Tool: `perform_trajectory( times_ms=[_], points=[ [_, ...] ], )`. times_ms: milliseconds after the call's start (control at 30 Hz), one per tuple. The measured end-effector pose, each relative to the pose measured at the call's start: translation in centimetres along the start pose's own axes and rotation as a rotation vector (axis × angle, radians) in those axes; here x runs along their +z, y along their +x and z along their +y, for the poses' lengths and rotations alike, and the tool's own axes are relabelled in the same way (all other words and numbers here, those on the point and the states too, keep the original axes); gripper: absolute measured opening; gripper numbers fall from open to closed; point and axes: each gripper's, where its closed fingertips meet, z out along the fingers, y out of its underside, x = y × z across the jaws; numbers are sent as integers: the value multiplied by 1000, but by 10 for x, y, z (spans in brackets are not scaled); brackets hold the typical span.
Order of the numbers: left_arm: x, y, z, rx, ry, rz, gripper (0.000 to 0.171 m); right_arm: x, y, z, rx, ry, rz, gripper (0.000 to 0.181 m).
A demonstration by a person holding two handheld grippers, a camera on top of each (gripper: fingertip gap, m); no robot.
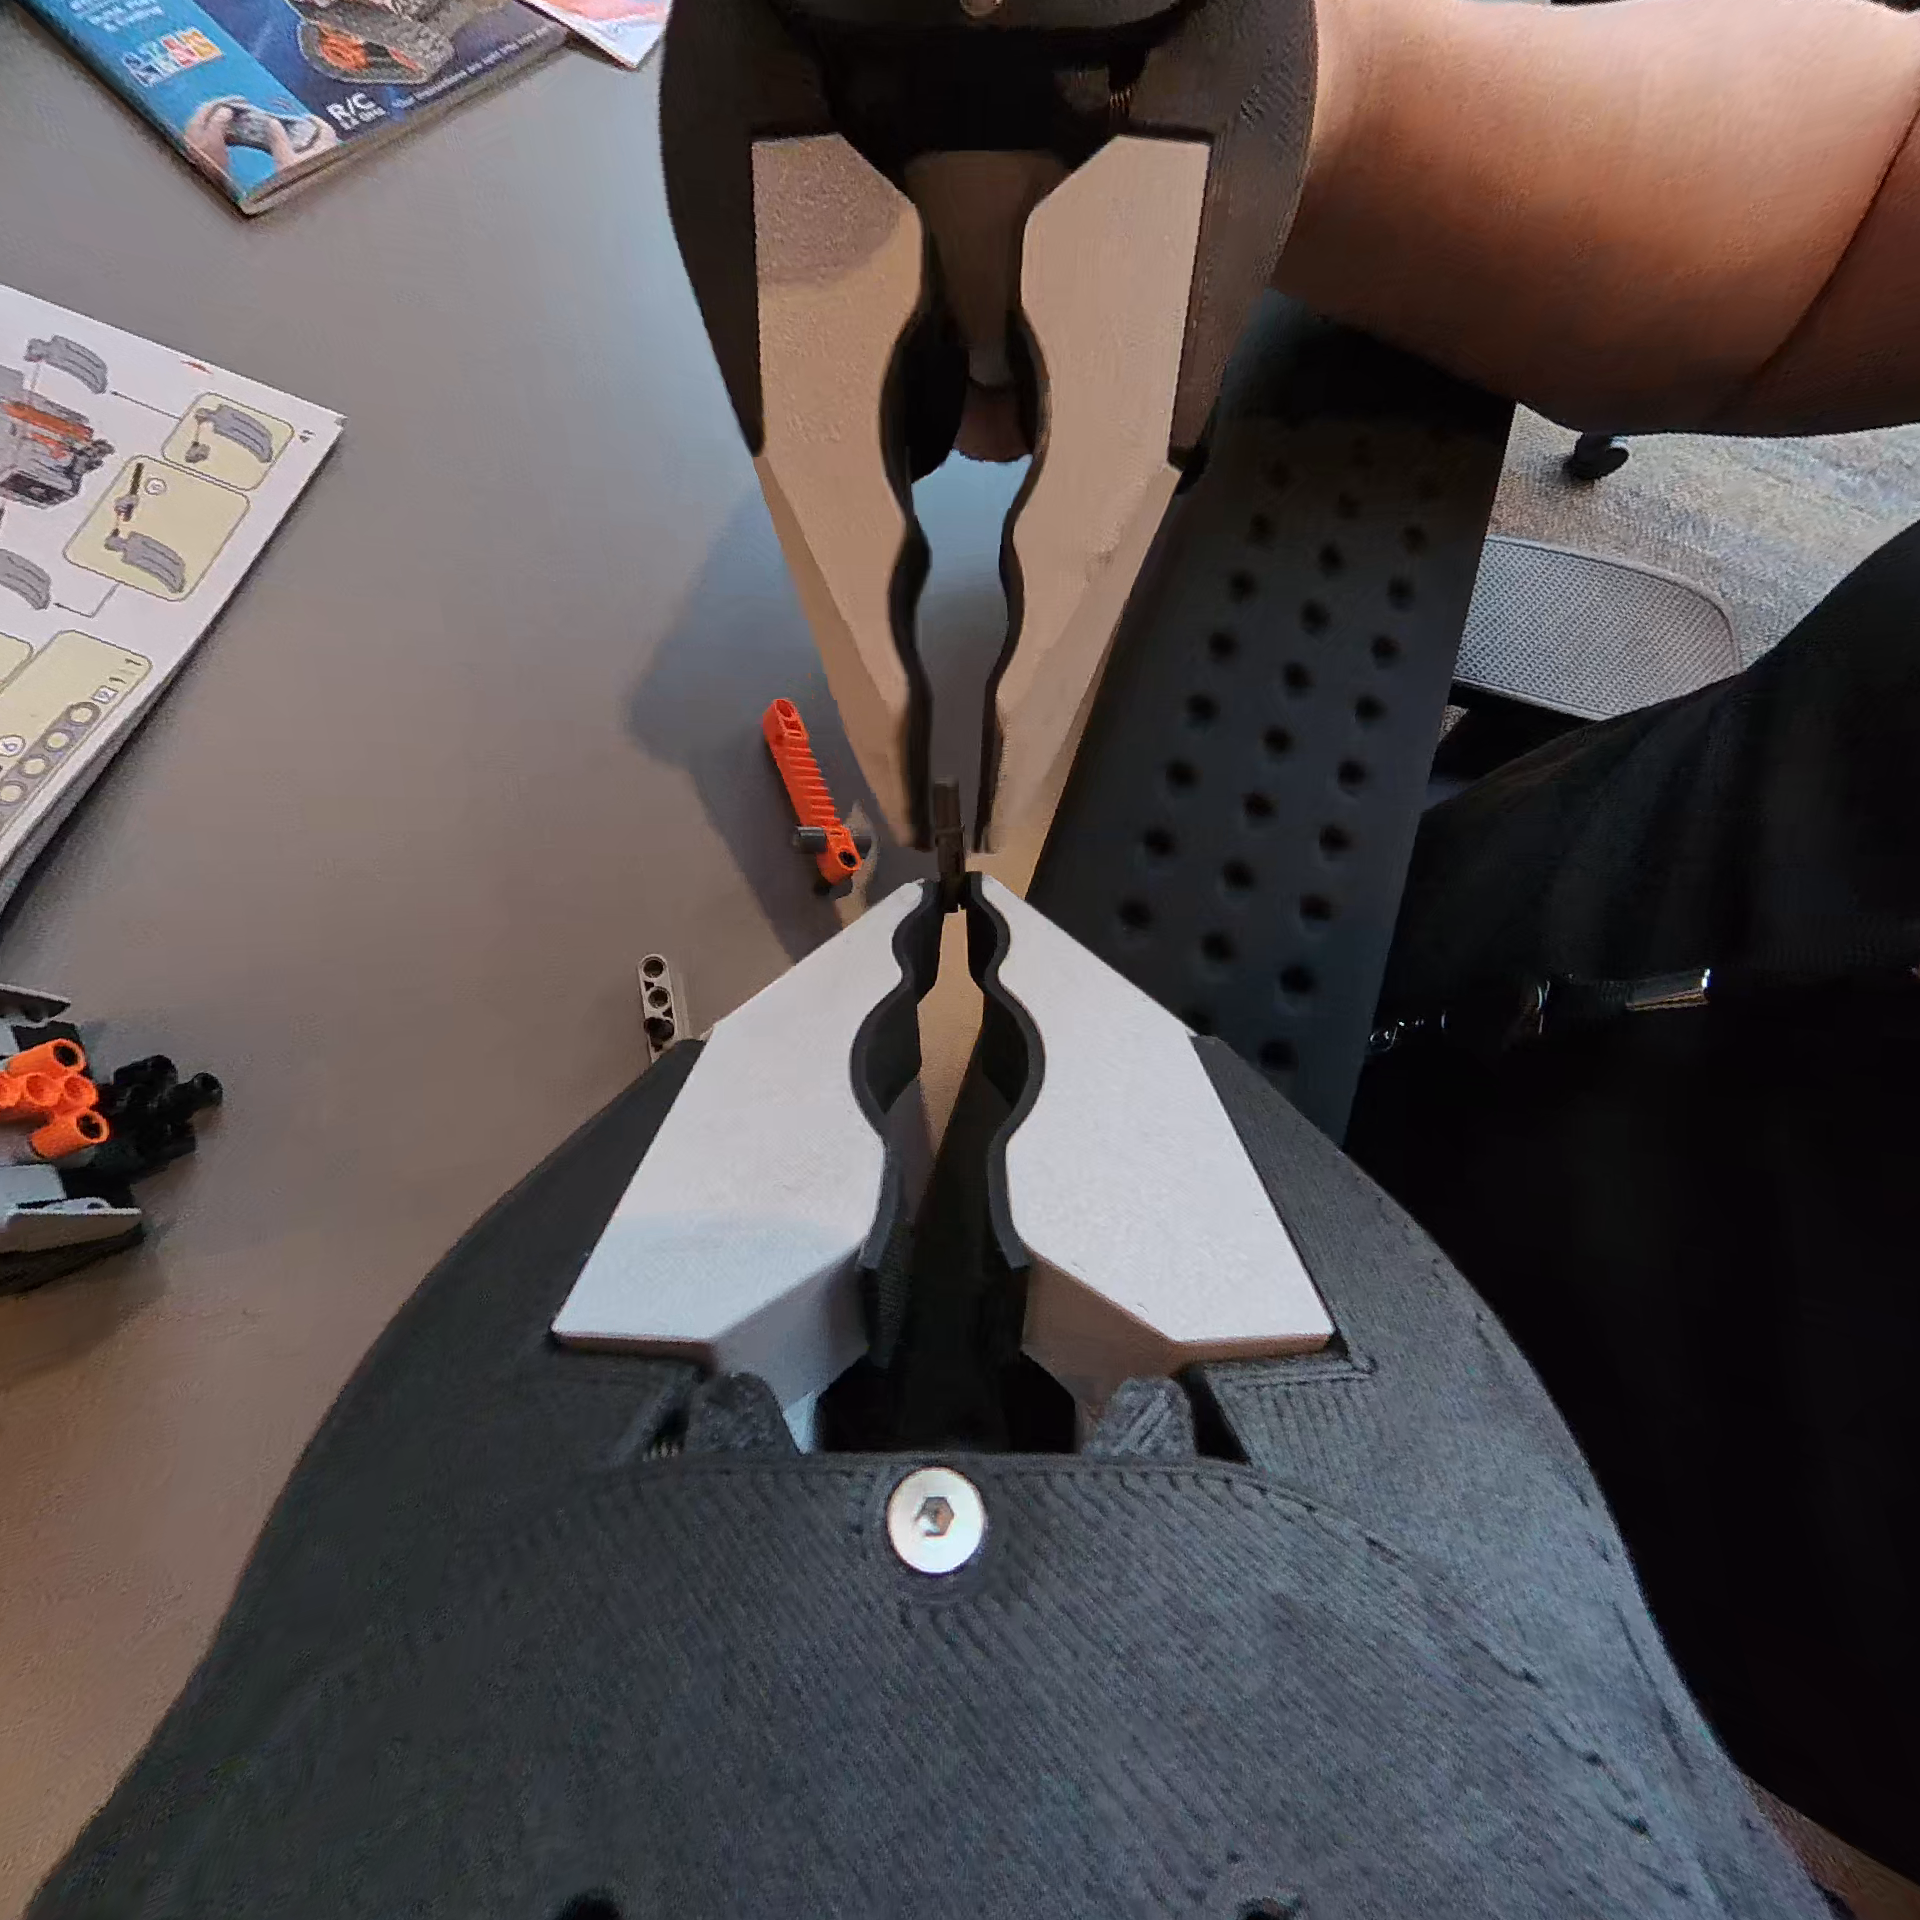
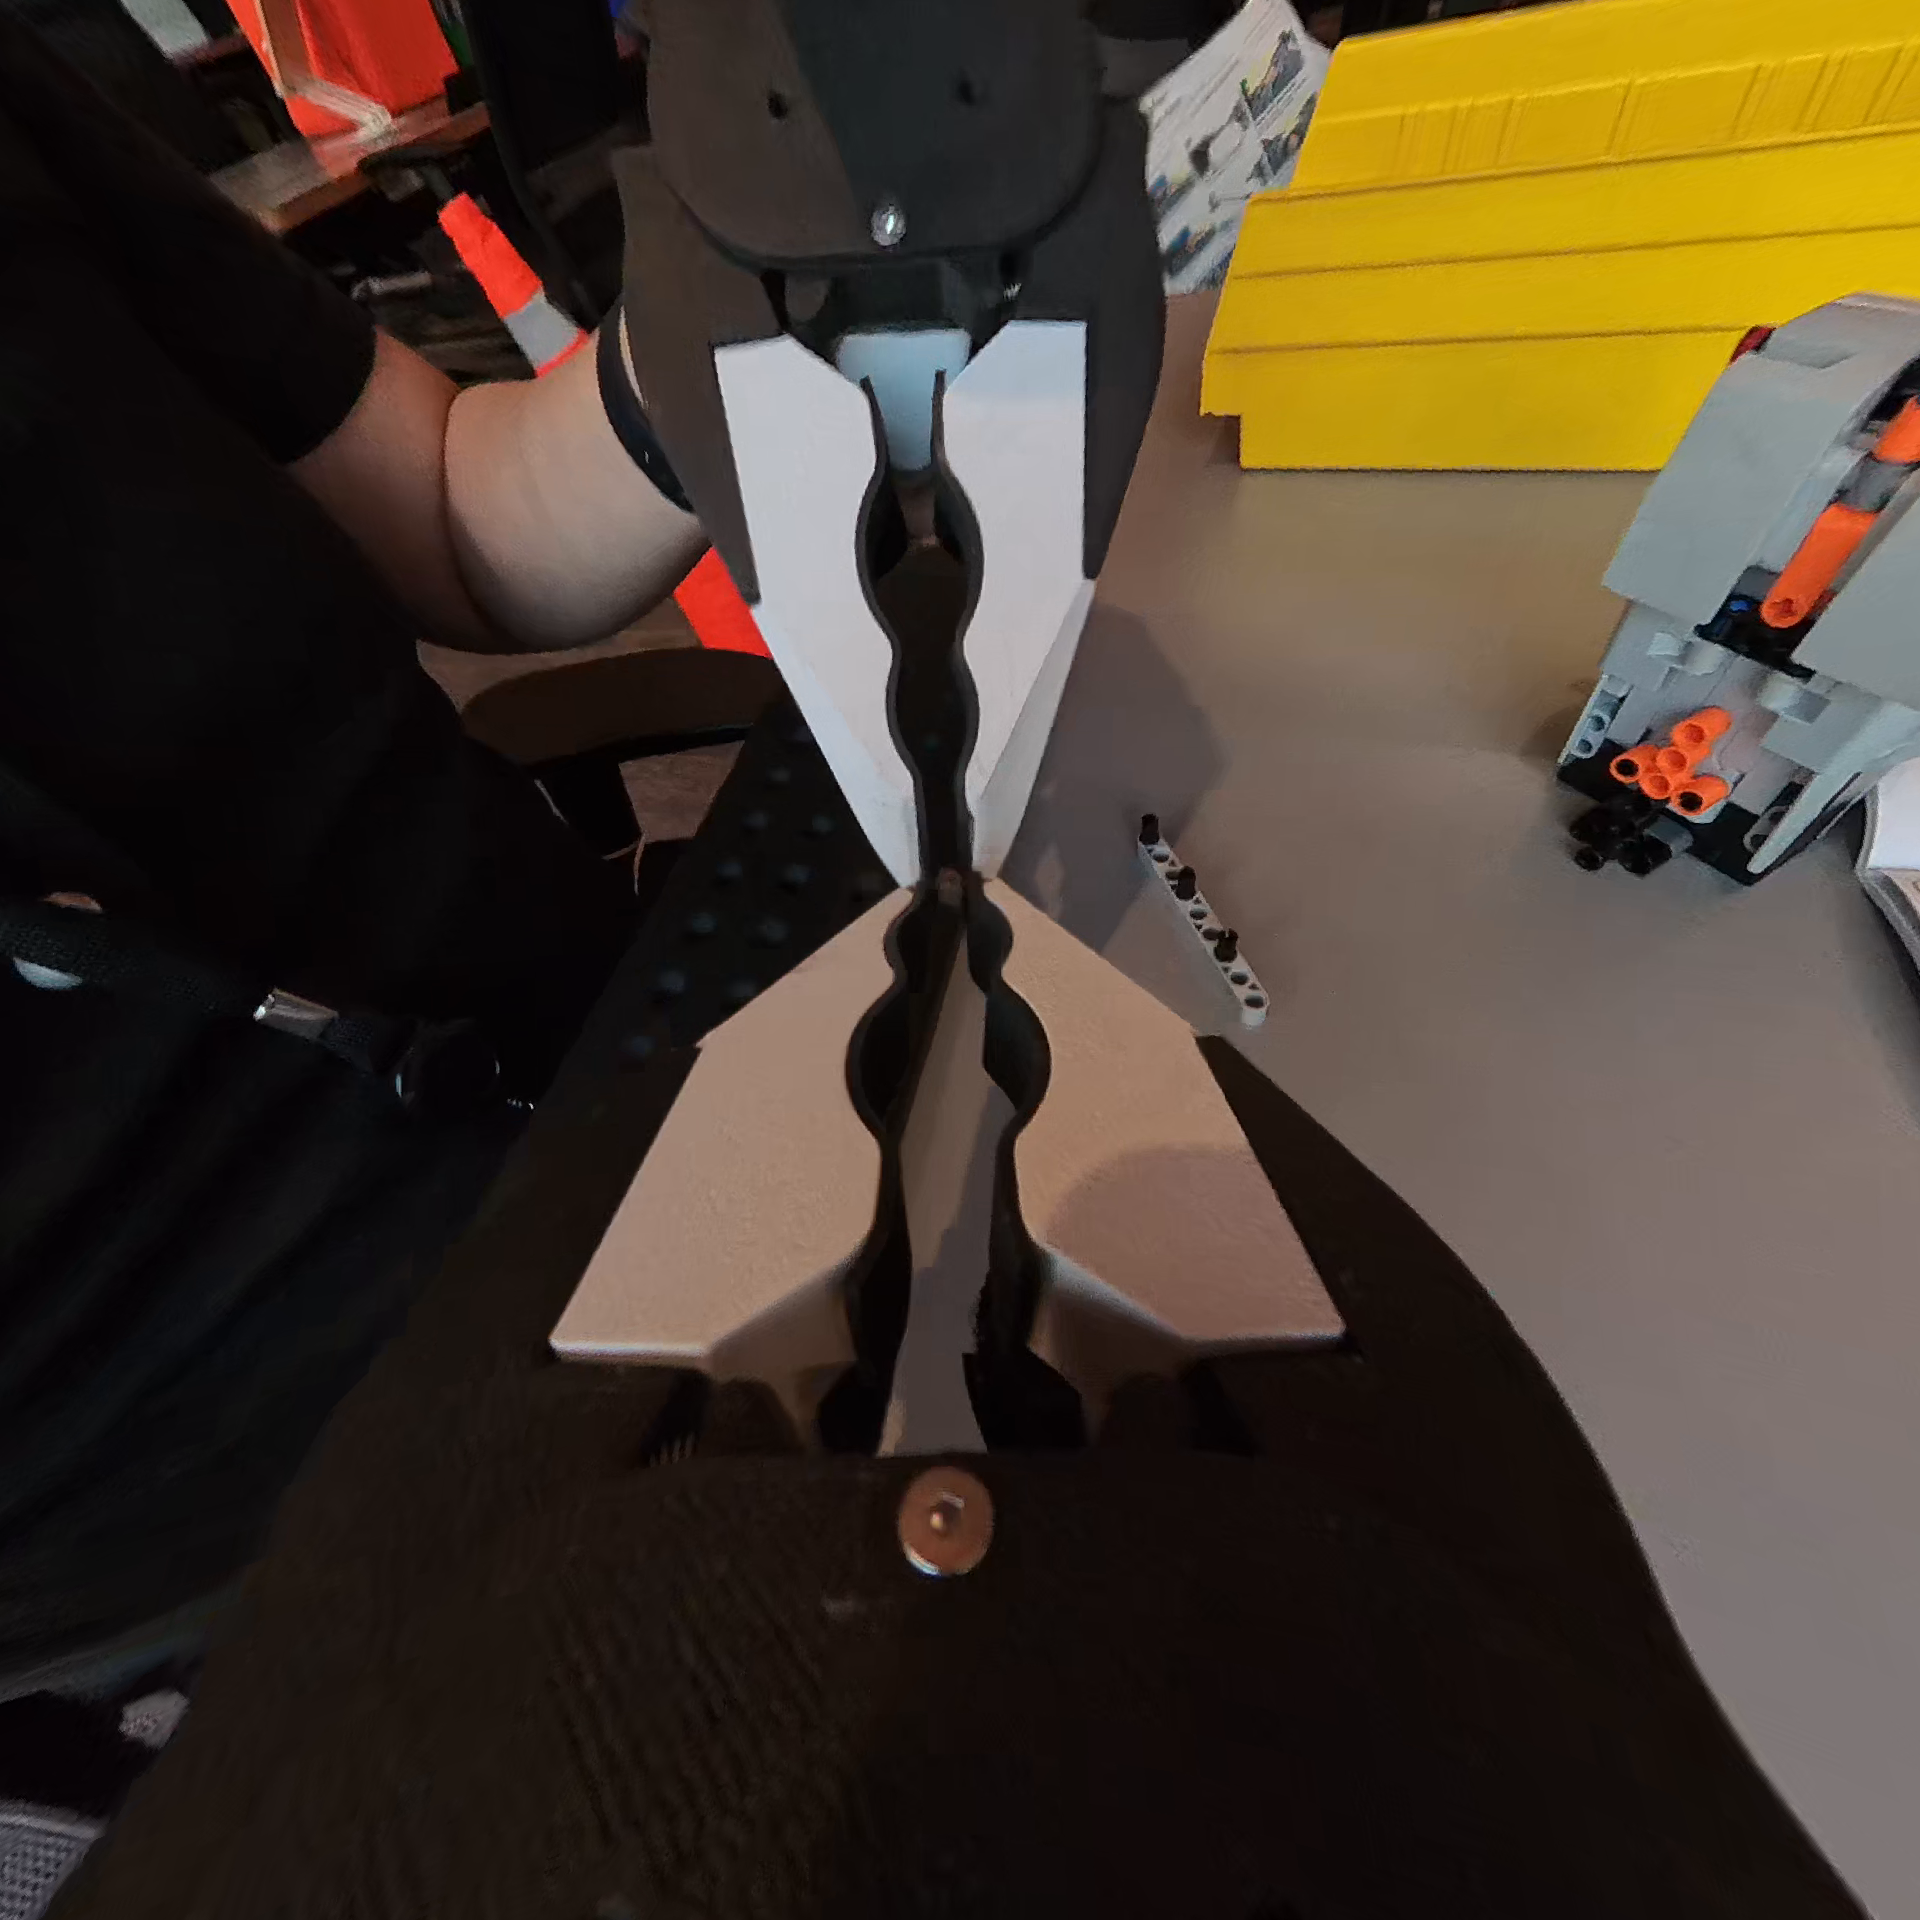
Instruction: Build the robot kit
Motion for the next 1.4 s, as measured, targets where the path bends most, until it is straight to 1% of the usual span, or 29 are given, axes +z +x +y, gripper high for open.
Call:
perform_trajectory(
  times_ms=[67, 100, 167, 200, 233, 267, 333, 367, 433, 500, 600, 700, 767, 1033, 1100, 1133, 1200, 1267, 1400],
  points=[
    [0, 2, -2, 5, 10, 13, 3, -1, -1, 0, -24, -3, 4, 3],
    [-2, 2, -5, 8, 39, 16, 3, -3, -3, -4, -36, 14, 4, 3],
    [-11, 0, -17, -6, 149, 7, 6, -11, -2, -18, -74, 92, 36, 3],
    [-19, -1, -23, -30, 215, 18, 15, -17, -1, -28, -91, 147, 55, 3],
    [-27, 1, -27, -69, 281, 59, 21, -23, -2, -37, -109, 202, 60, 3],
    [-36, 6, -32, -115, 351, 137, 21, -29, -6, -46, -136, 255, 59, 3],
    [-59, 21, -46, -213, 519, 340, 13, -38, -14, -60, -207, 344, 53, 3],
    [-69, 24, -52, -259, 599, 416, 11, -41, -19, -65, -233, 374, 45, 3],
    [-78, 23, -60, -339, 705, 502, 18, -43, -26, -71, -261, 416, 27, 3],
    [-77, 21, -64, -406, 757, 560, 18, -42, -28, -73, -272, 424, 20, 3],
    [-67, 23, -67, -430, 757, 603, 16, -40, -30, -72, -282, 423, 23, 4],
    [-57, 29, -67, -382, 717, 575, 14, -39, -29, -72, -283, 424, 30, 4],
    [-56, 31, -68, -354, 710, 565, 0, -39, -29, -71, -281, 423, 28, 4],
    [-56, 27, -67, -378, 723, 550, 2, -39, -27, -69, -300, 405, 45, 3],
    [-54, 20, -66, -402, 731, 523, 17, -37, -28, -68, -302, 399, 43, 4],
    [-56, 19, -65, -402, 741, 526, 20, -36, -28, -68, -304, 395, 47, 4],
    [-59, 20, -65, -391, 755, 541, 9, -35, -28, -67, -308, 386, 50, 4],
    [-59, 23, -65, -375, 746, 545, 4, -35, -28, -67, -311, 387, 52, 4],
    [-59, 22, -66, -379, 746, 546, 2, -35, -26, -67, -312, 391, 62, 4]
  ],
)
